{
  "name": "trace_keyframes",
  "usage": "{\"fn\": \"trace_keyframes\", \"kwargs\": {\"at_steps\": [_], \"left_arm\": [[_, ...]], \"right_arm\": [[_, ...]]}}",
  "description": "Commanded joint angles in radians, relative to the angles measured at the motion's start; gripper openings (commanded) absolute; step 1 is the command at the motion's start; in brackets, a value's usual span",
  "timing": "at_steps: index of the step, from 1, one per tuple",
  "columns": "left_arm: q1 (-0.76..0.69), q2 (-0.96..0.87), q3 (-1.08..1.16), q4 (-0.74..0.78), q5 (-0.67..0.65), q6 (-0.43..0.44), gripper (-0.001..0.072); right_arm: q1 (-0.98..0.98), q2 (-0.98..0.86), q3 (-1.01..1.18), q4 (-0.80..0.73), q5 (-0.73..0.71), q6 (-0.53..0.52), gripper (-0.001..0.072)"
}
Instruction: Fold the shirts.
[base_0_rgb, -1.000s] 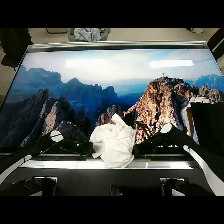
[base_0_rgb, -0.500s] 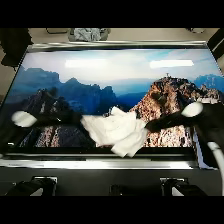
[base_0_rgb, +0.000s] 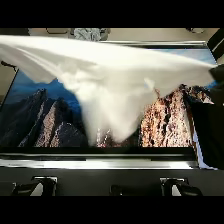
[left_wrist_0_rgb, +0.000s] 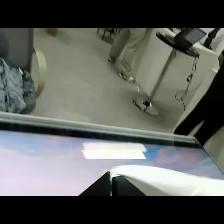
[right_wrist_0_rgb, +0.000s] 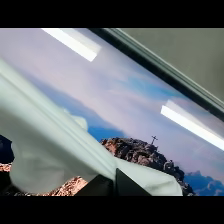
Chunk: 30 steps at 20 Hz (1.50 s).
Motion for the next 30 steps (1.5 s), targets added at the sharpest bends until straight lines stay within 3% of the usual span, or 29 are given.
{"fn": "trace_keyframes", "kwargs": {"at_steps": [1,4,7,15,21,24,28,30], "left_arm": [[0.042,0.063,0.05,0.017,0.011,-0.007,0.0026],[0.042,0.096,0.05,0.056,0.011,-0.008,0.0025],[0.042,0.135,0.05,0.106,0.011,-0.063,0.0026],[0.042,0.195,0.08,0.11,0.076,-0.112,0.0025],[0.04,0.031,0.077,0.162,0.106,-0.066,0.0026],[0.04,-0.179,0.077,0.119,0.109,-0.055,0.0027],[0.002,-0.492,0.078,-0.035,0.201,0.081,0.0028],[-0.031,-0.628,0.079,-0.05,0.228,0.102,0.0028]], "right_arm": [[-0.009,0.049,0.044,-0.07,0.079,0.014,0.0045],[-0.009,0.077,0.045,-0.101,0.104,0.015,0.0045],[-0.009,0.122,0.045,-0.114,0.123,0.014,0.0045],[-0.009,0.15,0.151,-0.127,0.257,0.052,0.0045],[-0.009,-0.045,0.095,-0.119,0.618,0.189,0.0045],[-0.009,-0.181,-0.081,-0.037,0.541,0.24,0.0045],[-0.009,-0.426,-0.222,0.086,0.201,0.241,0.0045],[-0.009,-0.549,-0.222,0.161,0.071,0.256,0.0045]]}}
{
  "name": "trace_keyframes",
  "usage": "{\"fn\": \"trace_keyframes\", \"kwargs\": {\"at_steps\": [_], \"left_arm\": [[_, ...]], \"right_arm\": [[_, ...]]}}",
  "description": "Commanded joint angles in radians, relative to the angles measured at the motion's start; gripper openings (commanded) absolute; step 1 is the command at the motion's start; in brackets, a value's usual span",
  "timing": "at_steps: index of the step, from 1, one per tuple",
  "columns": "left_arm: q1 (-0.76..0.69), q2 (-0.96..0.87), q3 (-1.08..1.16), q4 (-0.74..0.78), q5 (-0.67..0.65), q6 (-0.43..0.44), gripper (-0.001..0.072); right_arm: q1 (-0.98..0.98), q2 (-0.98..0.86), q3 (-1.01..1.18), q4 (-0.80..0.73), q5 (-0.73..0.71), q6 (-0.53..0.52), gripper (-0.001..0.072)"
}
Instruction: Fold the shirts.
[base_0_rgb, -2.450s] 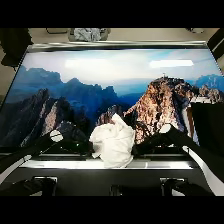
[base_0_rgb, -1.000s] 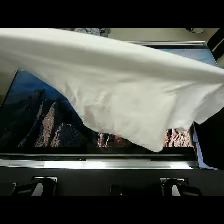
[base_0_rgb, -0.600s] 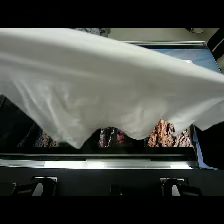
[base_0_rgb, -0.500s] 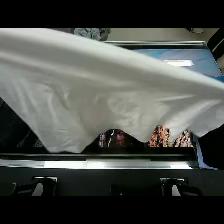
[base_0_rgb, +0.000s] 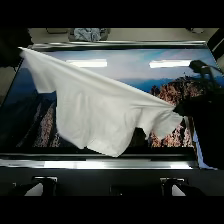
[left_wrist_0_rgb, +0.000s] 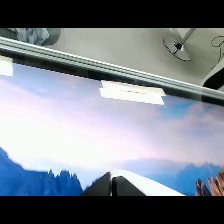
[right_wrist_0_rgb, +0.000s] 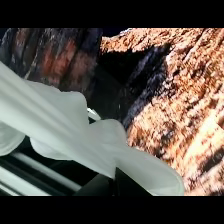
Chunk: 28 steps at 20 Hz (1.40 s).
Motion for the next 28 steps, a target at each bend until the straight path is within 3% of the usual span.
{"fn": "trace_keyframes", "kwargs": {"at_steps": [1,4,7,8,9,10,11,13,14,16,18,19,22,24,28], "left_arm": [[-0.048,-0.249,0.001,-0.075,0.187,0.067,0.0028],[-0.077,-0.39,0.001,-0.075,0.106,0.067,0.0029],[-0.092,-0.492,0.0,-0.074,-0.041,0.063,0.0032],[-0.092,-0.514,0.001,-0.074,-0.087,0.051,0.0088],[-0.09,-0.526,0.001,-0.074,-0.142,0.025,0.0336],[-0.078,-0.526,0.002,-0.074,-0.204,0.008,0.0663],[-0.055,-0.518,0.013,-0.069,-0.294,0.006,0.0717],[0.006,-0.49,0.019,-0.027,-0.508,-0.024,0.0704],[0.025,-0.463,-0.003,0.031,-0.599,-0.035,0.0623],[0.032,-0.344,-0.172,0.123,-0.64,-0.033,0.0594],[0.015,-0.199,-0.44,0.084,-0.565,-0.031,0.063],[-0.004,-0.123,-0.597,0.026,-0.504,-0.031,0.069],[-0.11,0.022,-0.958,-0.172,-0.302,-0.031,0.0688],[-0.213,0.034,-1.076,-0.295,-0.172,-0.031,0.068],[-0.414,-0.001,-1.103,-0.417,0.056,-0.039,0.067]], "right_arm": [[0.0,-0.217,-0.045,0.169,-0.25,0.025,0.0045],[0.002,-0.354,-0.045,0.291,-0.293,0.023,0.0046],[0.002,-0.428,-0.045,0.282,-0.297,0.021,0.0046],[0.001,-0.439,-0.045,0.281,-0.298,0.011,0.0046],[0.001,-0.442,-0.045,0.277,-0.301,0.008,0.0046],[0.001,-0.441,-0.045,0.275,-0.3,0.006,0.0046],[0.001,-0.441,-0.045,0.274,-0.292,0.0,0.0046],[0.001,-0.441,-0.045,0.273,-0.253,-0.036,0.0046],[0.001,-0.441,-0.045,0.265,-0.232,-0.049,0.0046],[0.001,-0.441,-0.045,0.229,-0.197,-0.05,0.0047],[0.002,-0.441,-0.045,0.193,-0.171,-0.05,0.0047],[0.002,-0.441,-0.045,0.177,-0.158,-0.05,0.0047],[0.002,-0.441,-0.045,0.159,-0.137,-0.05,0.0047],[0.002,-0.441,-0.045,0.159,-0.126,-0.05,0.0047],[0.002,-0.441,-0.045,0.159,-0.08,-0.07,0.0047]]}}
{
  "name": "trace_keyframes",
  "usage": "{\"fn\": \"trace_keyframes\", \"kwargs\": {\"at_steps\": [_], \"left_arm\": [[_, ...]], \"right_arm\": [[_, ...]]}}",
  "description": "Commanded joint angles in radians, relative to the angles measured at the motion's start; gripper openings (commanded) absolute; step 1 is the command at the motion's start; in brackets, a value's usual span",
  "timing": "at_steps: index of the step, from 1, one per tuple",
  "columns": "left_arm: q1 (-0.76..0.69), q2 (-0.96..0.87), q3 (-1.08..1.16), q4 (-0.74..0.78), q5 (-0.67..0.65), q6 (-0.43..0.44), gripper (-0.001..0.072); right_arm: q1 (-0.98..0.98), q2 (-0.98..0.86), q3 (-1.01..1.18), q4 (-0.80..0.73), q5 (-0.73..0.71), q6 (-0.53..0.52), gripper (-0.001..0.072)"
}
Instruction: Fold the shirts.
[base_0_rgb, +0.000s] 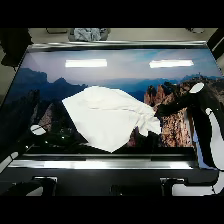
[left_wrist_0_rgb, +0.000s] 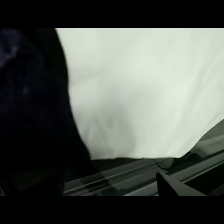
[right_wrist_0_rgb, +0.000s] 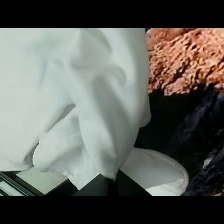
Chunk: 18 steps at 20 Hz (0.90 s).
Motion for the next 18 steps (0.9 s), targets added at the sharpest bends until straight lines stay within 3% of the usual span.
{"fn": "trace_keyframes", "kwargs": {"at_steps": [1,3,4,5,6,7,10,12,15,18], "left_arm": [[-0.149,-0.007,-0.074,-0.143,0.251,-0.027,0.0662],[-0.155,-0.018,-0.071,-0.141,0.348,-0.047,0.0491],[-0.148,-0.019,-0.069,-0.141,0.382,-0.079,0.0451],[-0.137,-0.018,-0.063,-0.142,0.401,-0.122,0.0349],[-0.13,-0.017,-0.05,-0.141,0.4,-0.128,0.0127],[-0.124,-0.013,-0.024,-0.142,0.388,-0.074,0.0028],[-0.062,0.064,0.142,-0.137,0.298,0.116,0.0026],[0.013,0.19,0.327,-0.09,0.267,0.191,0.0026],[0.185,0.393,0.694,-0.032,0.268,0.18,0.0026],[0.41,0.51,1.029,0.017,0.258,0.105,0.0026]], "right_arm": [[0.0,0.0,0.0,-0.006,0.048,-0.022,0.0047],[0.0,0.0,0.0,-0.006,0.065,-0.031,0.0047],[0.0,0.0,0.0,-0.005,0.071,-0.031,0.0047],[0.0,0.001,0.0,-0.002,0.078,-0.031,0.0046],[0.0,0.006,0.0,-0.002,0.077,-0.035,0.0046],[0.0,0.022,0.001,-0.002,0.071,-0.049,0.0046],[-0.003,0.135,0.035,0.002,0.012,-0.071,0.0045],[-0.003,0.276,0.116,-0.003,-0.088,-0.079,0.0045],[-0.003,0.528,0.302,-0.138,-0.305,-0.074,0.0046],[-0.003,0.792,0.441,-0.455,-0.432,0.117,0.0045]]}}
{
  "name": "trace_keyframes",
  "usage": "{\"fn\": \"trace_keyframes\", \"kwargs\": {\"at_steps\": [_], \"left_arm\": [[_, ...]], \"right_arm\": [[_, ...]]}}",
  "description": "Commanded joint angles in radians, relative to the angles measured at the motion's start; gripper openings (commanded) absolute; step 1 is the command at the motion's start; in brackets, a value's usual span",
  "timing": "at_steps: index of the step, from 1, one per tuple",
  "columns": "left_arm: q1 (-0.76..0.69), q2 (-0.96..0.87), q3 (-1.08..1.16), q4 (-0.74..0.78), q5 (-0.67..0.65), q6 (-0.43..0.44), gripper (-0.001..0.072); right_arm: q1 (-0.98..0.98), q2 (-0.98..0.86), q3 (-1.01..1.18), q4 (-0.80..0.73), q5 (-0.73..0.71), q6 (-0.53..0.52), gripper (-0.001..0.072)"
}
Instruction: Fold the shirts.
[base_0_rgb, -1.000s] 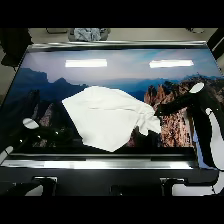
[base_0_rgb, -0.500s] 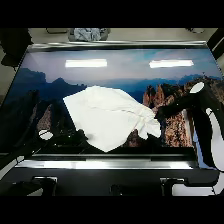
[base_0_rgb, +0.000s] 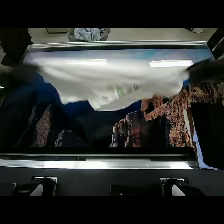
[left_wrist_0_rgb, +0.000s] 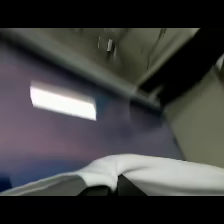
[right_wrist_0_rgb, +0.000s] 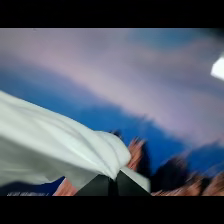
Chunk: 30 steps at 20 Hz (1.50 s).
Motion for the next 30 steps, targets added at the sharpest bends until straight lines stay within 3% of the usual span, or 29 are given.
{"fn": "trace_keyframes", "kwargs": {"at_steps": [1,3,7,10,14,17,21,23,25,27,30], "left_arm": [[0.241,0.138,0.37,0.062,-0.03,-0.089,0.0026],[0.293,0.148,0.461,0.013,-0.119,-0.152,0.0026],[0.294,0.162,0.481,0.062,-0.232,-0.153,0.0026],[0.294,0.159,0.426,0.097,-0.384,-0.153,0.0026],[0.294,0.158,0.154,0.097,-0.486,-0.153,0.0027],[0.268,0.117,-0.166,0.098,-0.468,-0.133,0.0026],[0.207,-0.095,-0.477,0.097,-0.217,-0.088,0.0027],[0.201,-0.268,-0.478,0.093,-0.12,-0.086,0.0028],[0.2,-0.432,-0.426,0.089,-0.12,-0.084,0.0028],[0.19,-0.564,-0.367,0.069,-0.146,-0.059,0.0029],[0.158,-0.67,-0.322,0.036,-0.206,-0.024,0.0029]], "right_arm": [[0.0,0.293,0.14,-0.332,-0.162,0.202,0.0044],[0.0,0.404,0.14,-0.325,-0.137,0.23,0.0044],[0.0,0.488,0.14,-0.423,-0.075,0.23,0.0044],[0.0,0.472,0.14,-0.441,0.066,0.222,0.0044],[0.0,0.291,0.135,-0.424,0.328,0.14,0.0045],[0.0,0.025,0.103,-0.291,0.456,0.108,0.0045],[0.008,-0.41,0.06,0.053,0.313,0.1,0.0045],[0.008,-0.58,0.06,0.275,0.203,0.145,0.0045],[0.009,-0.706,0.06,0.52,0.126,0.147,0.0046],[0.03,-0.779,0.06,0.576,0.095,0.147,0.0046],[0.09,-0.826,0.06,0.467,0.06,0.147,0.0047]]}}
